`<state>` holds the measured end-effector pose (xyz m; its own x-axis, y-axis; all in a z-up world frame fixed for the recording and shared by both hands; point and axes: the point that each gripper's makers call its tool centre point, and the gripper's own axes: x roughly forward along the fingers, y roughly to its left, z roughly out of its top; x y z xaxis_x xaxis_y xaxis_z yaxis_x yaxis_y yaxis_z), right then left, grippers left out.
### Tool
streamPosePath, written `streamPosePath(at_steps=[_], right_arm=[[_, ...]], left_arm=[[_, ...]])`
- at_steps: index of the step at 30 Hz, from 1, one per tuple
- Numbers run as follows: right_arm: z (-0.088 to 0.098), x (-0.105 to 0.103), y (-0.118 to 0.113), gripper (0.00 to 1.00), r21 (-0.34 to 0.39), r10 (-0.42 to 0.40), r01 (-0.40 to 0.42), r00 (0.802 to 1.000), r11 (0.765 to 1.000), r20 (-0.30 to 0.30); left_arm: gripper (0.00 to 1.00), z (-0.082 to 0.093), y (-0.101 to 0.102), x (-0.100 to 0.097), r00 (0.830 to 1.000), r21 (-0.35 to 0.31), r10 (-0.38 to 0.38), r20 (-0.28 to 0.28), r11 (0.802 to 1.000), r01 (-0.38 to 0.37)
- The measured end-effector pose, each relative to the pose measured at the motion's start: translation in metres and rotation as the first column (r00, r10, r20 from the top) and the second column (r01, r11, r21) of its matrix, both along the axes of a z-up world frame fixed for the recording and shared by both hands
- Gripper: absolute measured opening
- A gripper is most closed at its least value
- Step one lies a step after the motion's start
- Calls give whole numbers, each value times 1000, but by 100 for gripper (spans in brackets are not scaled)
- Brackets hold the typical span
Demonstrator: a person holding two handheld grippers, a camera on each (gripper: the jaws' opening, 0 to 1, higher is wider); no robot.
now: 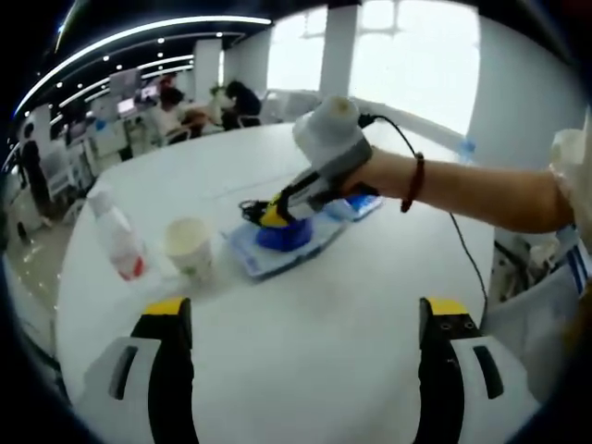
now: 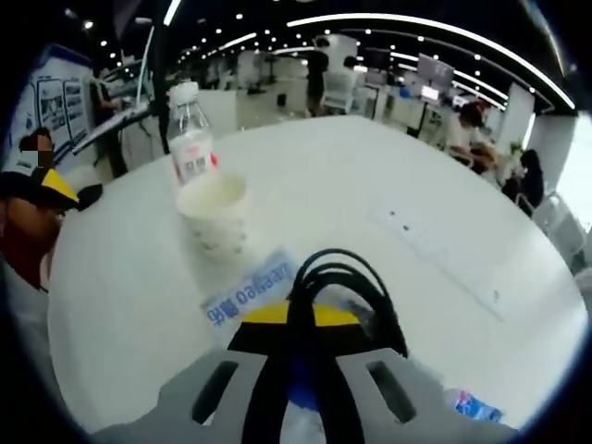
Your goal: Arrange the tabletop items into an orderly group along one side of the table until the central work area is clear of visible clutter.
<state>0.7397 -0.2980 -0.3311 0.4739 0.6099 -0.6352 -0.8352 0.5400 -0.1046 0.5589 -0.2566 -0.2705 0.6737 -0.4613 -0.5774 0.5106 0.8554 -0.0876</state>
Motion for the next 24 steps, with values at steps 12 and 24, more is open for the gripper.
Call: streamPosePath(at_steps=[12,24], right_arm=[[39,-2,-9,3,63,-34,31,998,998,51],[81,-22,-17,3,105,-14,2,993,994,120]], left_arm=[[99,4,-2,1,1000,-2,-6,12,1000,6],[99,0,0,-1,1000,17,-14,5,1000,14]])
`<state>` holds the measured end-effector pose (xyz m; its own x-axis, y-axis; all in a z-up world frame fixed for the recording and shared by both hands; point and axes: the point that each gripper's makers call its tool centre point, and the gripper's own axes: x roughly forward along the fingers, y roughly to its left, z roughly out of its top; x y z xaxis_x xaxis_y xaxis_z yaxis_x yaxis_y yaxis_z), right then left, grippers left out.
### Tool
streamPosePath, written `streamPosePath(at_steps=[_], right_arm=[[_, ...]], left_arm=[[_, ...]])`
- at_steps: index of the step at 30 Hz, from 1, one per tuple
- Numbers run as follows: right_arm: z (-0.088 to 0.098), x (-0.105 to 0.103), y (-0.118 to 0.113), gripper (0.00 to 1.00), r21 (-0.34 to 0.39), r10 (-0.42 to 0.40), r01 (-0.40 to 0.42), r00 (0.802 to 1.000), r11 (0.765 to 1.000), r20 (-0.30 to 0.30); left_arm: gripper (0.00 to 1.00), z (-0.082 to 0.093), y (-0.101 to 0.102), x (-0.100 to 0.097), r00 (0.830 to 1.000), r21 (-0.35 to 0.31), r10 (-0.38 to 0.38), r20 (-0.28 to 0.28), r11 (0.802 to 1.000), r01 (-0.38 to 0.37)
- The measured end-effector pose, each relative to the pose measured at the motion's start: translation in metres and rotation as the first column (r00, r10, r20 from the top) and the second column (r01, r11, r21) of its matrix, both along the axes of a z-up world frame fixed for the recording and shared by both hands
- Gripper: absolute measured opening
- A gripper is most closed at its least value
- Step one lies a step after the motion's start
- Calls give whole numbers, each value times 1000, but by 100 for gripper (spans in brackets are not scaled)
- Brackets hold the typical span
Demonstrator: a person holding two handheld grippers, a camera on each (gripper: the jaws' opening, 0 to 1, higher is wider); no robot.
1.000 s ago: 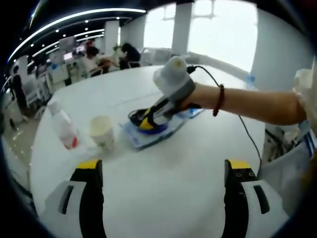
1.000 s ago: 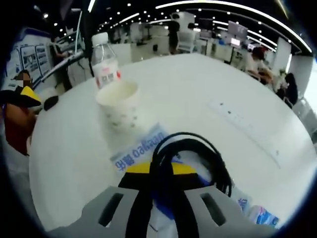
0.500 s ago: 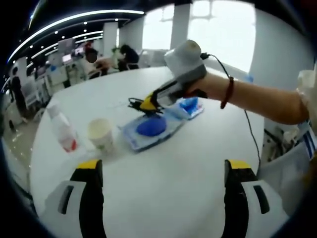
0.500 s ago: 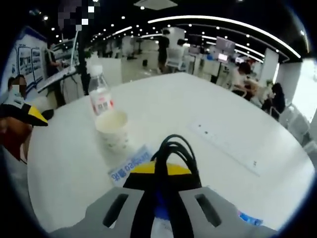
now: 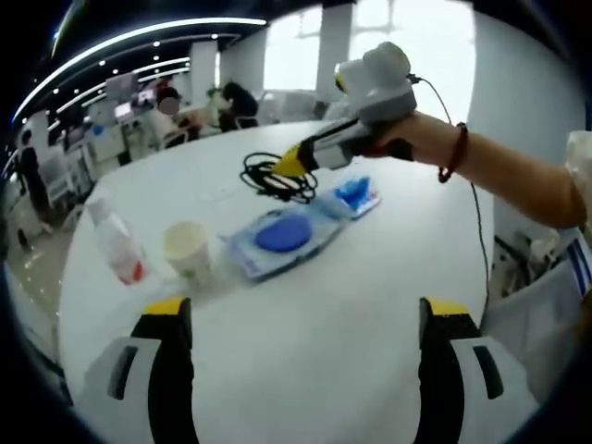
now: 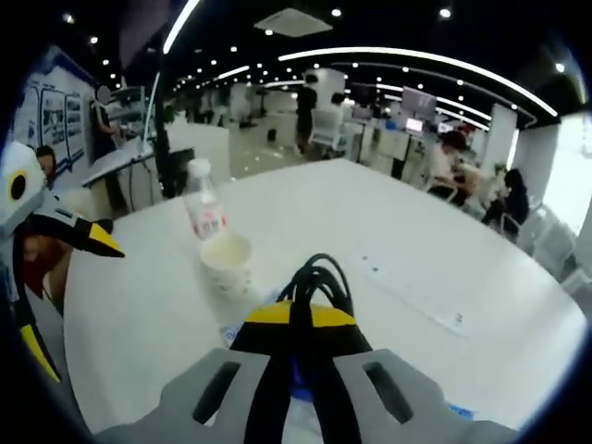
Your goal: Arrange the tabletop items into an orderly group along one side of the table until the central work area is clear of visible clutter.
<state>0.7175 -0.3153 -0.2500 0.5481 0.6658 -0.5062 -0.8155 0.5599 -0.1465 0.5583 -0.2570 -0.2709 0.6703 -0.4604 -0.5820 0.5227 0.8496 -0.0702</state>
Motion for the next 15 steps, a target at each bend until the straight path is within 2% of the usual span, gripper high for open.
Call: streamPosePath(at_steps=[3,11,15], right_arm=[[9,-6,-4,3,-5,5,-5,1000,1000,21],[26,-27,-18,3,6,7,-7,1000,1000,16],[31,-39,-29,3,3,5,-5,1000,1000,12]], left_arm=[[99,1,-1,-1,1000,-5,-4,3,1000,4],[99,1,-3,-2,1000,-4,-16,3,1000,16],[99,7,-1,-1,1000,-15,-10,20,1000,10]])
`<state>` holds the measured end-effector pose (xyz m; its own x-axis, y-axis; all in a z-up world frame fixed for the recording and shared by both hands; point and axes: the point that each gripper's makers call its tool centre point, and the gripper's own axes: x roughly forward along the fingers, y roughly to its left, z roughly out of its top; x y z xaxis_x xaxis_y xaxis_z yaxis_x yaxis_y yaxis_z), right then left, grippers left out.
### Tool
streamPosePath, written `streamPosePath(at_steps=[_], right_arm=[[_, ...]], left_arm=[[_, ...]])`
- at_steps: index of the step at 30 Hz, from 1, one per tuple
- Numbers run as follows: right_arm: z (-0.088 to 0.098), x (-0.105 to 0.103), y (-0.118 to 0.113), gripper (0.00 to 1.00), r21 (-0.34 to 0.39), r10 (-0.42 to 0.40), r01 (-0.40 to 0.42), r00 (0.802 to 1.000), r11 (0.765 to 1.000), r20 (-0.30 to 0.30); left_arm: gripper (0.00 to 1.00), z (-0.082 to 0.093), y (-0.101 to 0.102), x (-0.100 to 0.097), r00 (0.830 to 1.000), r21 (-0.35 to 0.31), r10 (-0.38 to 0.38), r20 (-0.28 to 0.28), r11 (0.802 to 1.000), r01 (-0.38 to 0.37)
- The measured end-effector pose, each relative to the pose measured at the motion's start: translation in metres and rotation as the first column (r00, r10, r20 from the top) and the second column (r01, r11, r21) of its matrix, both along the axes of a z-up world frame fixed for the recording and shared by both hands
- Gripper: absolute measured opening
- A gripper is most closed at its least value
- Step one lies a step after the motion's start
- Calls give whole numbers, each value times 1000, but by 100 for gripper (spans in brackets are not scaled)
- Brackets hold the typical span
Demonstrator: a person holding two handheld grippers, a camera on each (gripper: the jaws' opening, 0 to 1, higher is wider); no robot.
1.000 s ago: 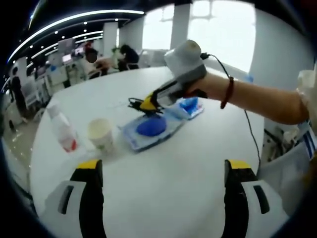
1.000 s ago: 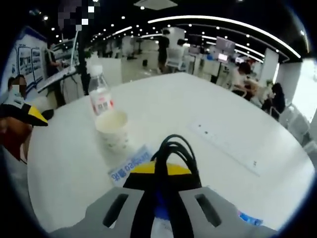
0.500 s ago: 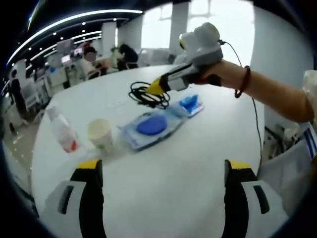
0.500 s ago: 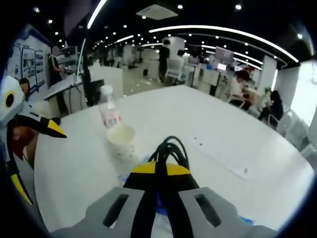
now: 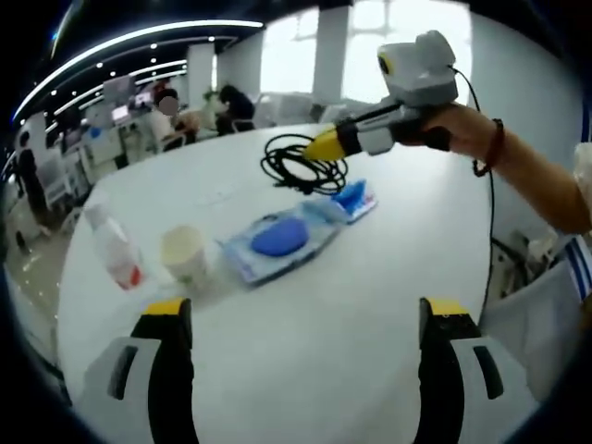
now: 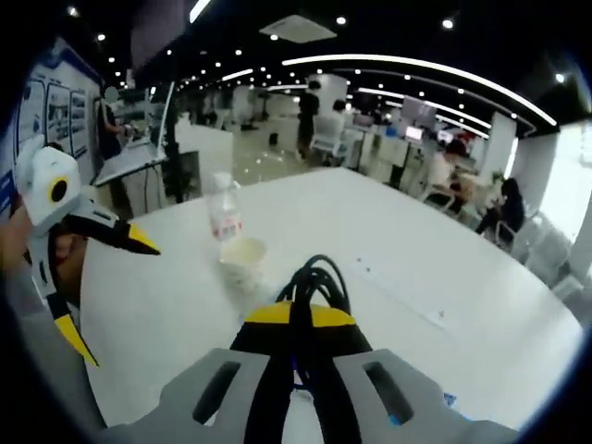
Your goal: Arrange the tabletop items into an orderly group along one side of the table until the central work area is clear of visible clutter.
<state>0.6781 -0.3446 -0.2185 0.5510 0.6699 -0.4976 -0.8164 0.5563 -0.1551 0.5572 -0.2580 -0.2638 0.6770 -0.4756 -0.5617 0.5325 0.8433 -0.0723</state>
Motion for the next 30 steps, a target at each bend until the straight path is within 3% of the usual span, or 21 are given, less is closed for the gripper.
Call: streamPosePath(at_steps=[12,30], right_arm=[[-4,-26,-41,3,-37,-58,58,998,998,-17],[-29,-51,-85,3,-99,-126,119,989,988,-71]], left_arm=[[99,2,-2,0,1000,-8,-10,8,1000,10],[99,2,-4,0,1000,-12,-18,9,1000,18]])
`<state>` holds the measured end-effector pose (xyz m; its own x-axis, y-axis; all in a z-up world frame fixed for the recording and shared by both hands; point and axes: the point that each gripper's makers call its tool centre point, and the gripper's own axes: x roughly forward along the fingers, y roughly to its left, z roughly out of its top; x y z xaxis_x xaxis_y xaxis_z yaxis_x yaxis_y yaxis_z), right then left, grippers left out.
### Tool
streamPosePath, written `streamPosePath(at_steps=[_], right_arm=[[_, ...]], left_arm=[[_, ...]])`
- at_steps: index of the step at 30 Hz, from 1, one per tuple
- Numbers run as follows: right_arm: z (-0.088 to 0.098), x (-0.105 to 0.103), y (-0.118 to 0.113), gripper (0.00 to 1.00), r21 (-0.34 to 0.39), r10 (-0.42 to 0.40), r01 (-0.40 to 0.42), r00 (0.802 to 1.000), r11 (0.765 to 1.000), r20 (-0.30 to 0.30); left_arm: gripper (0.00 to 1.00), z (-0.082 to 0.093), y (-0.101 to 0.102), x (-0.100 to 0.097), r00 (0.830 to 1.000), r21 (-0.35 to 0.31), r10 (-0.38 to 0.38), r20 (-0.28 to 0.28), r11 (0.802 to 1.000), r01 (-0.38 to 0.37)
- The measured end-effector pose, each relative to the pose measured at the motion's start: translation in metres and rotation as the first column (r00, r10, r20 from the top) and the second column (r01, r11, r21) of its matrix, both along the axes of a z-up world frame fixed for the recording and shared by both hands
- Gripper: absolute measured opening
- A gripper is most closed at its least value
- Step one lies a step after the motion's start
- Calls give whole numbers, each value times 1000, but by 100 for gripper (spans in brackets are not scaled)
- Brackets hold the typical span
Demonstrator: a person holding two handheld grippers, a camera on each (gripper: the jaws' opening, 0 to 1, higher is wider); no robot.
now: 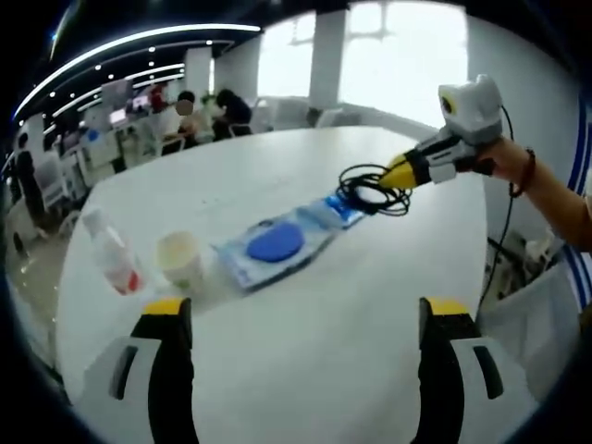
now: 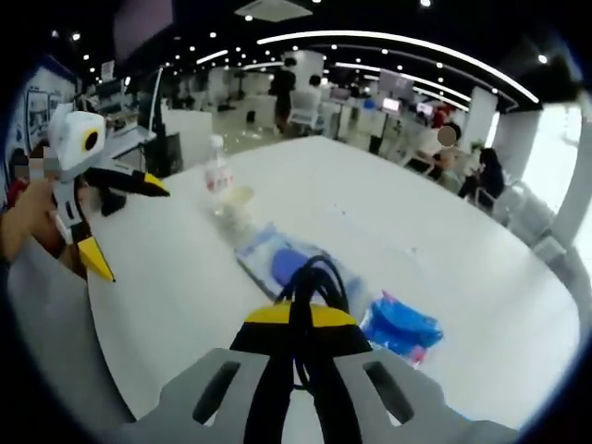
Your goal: Arrange the tabletop items into an orderly group along one side of the table until the central work area is clear of visible clutter.
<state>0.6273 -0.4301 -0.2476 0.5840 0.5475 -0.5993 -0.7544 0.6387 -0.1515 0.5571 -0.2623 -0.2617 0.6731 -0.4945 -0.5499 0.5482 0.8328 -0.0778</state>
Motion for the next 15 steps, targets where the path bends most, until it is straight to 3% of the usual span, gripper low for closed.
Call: streamPosePath(at_steps=[15], right_arm=[[-33,-11,-26,3,-80,-12,9,999,997,-37]], left_arm=[[99,0,1,-1,1000,-7,0,-7,1000,0]])
